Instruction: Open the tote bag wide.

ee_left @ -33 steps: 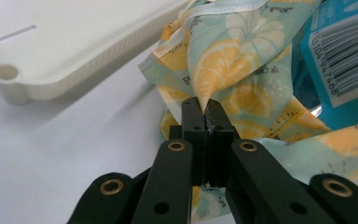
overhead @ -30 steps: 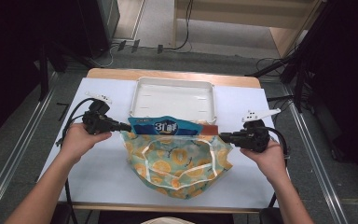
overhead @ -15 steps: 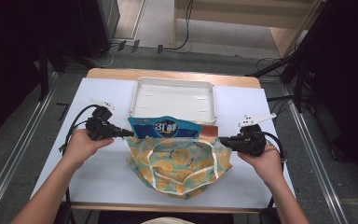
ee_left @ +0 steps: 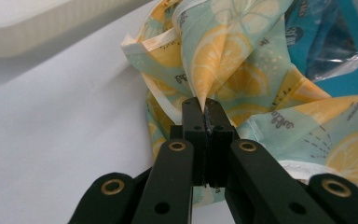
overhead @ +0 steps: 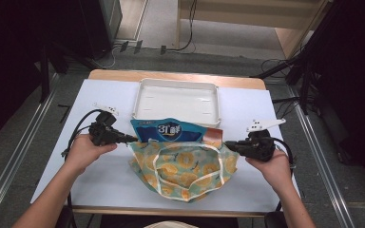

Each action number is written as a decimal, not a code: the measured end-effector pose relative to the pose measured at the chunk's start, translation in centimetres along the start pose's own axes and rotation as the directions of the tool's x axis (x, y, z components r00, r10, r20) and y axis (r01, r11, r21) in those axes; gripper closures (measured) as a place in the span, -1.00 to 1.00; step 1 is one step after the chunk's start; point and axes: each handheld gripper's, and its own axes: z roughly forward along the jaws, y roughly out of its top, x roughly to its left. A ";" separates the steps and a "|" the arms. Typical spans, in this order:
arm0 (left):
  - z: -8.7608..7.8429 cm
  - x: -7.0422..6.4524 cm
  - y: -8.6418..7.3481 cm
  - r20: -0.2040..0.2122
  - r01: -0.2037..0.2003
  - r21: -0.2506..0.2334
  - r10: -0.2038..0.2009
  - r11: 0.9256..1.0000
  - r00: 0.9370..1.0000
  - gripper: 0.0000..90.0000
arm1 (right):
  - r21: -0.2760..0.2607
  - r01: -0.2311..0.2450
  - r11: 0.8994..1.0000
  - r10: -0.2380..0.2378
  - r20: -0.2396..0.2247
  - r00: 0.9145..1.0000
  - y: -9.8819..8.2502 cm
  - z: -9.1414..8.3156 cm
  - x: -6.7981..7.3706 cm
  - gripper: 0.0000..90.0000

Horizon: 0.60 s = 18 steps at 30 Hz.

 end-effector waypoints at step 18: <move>-0.8 -0.3 -0.3 0.006 -0.036 -0.040 0.036 0.999 0.999 0.84 | -0.038 0.018 0.999 -0.018 -0.003 1.000 0.1 -0.5 0.4 0.67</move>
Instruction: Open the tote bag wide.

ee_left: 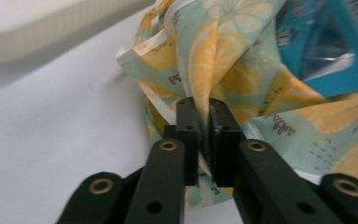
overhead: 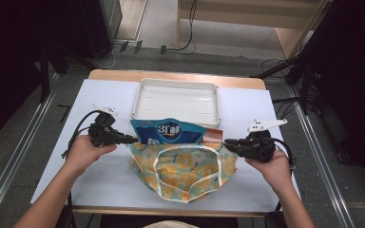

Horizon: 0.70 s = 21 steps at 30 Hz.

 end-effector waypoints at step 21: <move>-4.3 -5.2 1.2 0.009 -0.164 -0.071 0.165 0.984 0.986 0.08 | -0.100 0.090 0.991 -0.094 -0.030 0.995 3.3 -5.7 2.7 0.36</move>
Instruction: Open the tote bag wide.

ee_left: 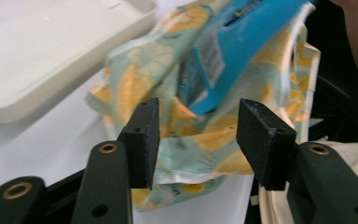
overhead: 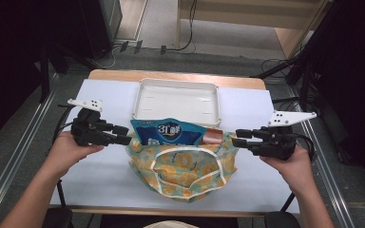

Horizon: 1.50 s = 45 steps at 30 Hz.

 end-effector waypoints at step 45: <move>2.8 -2.0 -3.0 -0.008 0.009 0.075 -0.008 0.997 1.000 0.99 | 0.118 0.037 0.992 -0.024 -0.107 0.994 -2.8 3.3 2.9 0.97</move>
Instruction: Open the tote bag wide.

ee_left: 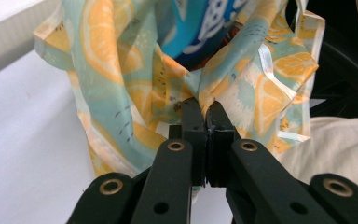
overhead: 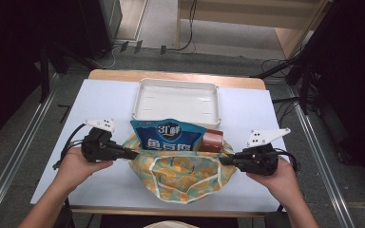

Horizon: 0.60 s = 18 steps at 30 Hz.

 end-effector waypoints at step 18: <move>1.9 0.8 -3.2 0.034 0.064 0.035 -0.065 0.997 0.997 0.99 | 0.014 -0.024 1.000 0.024 -0.028 0.999 -4.0 2.7 0.3 0.99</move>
